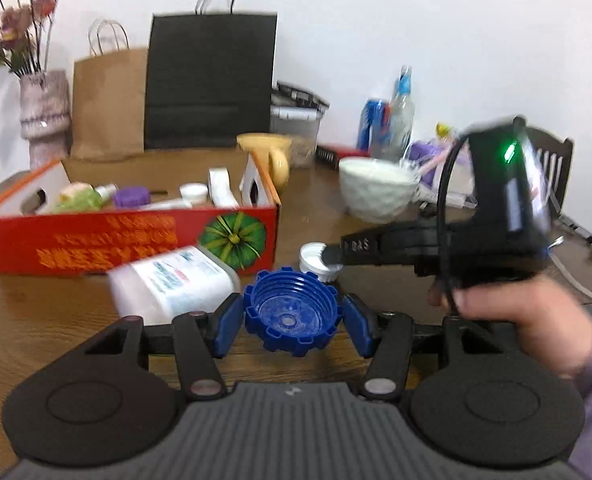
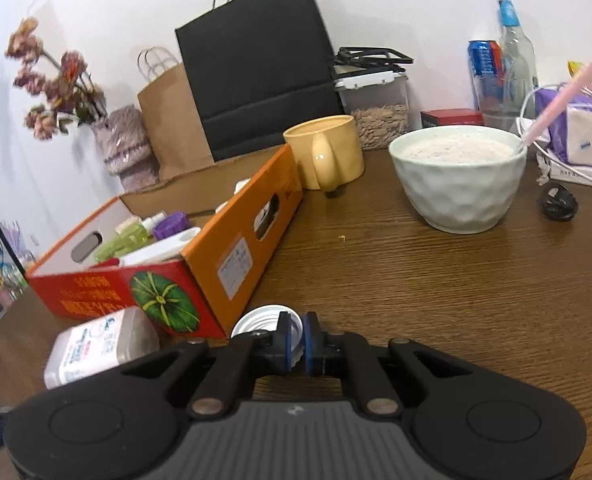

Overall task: Organize rigid objects
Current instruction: 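Grasp the blue cap with the left tool while the right tool grasps another white lid, then carry the blue cap and white lid with both tools into the red box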

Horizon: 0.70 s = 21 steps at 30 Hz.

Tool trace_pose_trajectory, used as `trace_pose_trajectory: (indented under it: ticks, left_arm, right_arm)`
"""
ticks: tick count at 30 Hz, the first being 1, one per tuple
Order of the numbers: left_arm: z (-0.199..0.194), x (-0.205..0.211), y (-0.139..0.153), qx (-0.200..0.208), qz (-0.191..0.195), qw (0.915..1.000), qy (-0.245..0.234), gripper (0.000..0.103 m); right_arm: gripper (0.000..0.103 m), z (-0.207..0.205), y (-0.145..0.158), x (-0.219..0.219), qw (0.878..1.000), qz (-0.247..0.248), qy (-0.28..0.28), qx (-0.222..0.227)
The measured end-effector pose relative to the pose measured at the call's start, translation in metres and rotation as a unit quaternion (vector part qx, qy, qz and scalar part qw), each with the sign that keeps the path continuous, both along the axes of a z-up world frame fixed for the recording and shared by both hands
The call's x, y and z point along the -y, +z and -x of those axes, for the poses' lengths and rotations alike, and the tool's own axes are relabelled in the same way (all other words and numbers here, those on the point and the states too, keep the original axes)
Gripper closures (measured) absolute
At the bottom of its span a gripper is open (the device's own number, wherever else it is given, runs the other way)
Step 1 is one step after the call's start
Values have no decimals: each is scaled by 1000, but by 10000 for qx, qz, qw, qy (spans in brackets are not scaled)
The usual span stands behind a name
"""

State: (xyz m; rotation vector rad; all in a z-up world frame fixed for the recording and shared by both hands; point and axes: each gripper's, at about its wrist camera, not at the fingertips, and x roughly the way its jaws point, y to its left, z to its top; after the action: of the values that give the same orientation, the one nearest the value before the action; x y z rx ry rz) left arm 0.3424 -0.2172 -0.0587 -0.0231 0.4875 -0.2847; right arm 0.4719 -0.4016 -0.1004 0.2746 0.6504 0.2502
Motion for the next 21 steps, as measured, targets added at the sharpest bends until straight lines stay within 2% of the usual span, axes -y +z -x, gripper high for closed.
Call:
trace_pose_trajectory:
  ticks: [2,6,13,17,21]
  left_arm:
    - [16,-17,13,108,66,9999,57,47]
    - [43,-59,35,286,35,9991,315,47]
    - [94,-127,55,523,170,9950,829,47]
    - [111,-155,48,312,270,9950,914,47]
    - [144,-170,48,447,200,9954,819,47]
  right_arm:
    - [97,4,0,7,9993,0,-364,-4]
    - [97,34,10,-6,9948,679,-747,133]
    - [97,142,46,-46,9932,600,-601,795]
    - [97,210,55,-75,9926,411,-624,954]
    - [97,273,56,-105,9922,257,-616,1056]
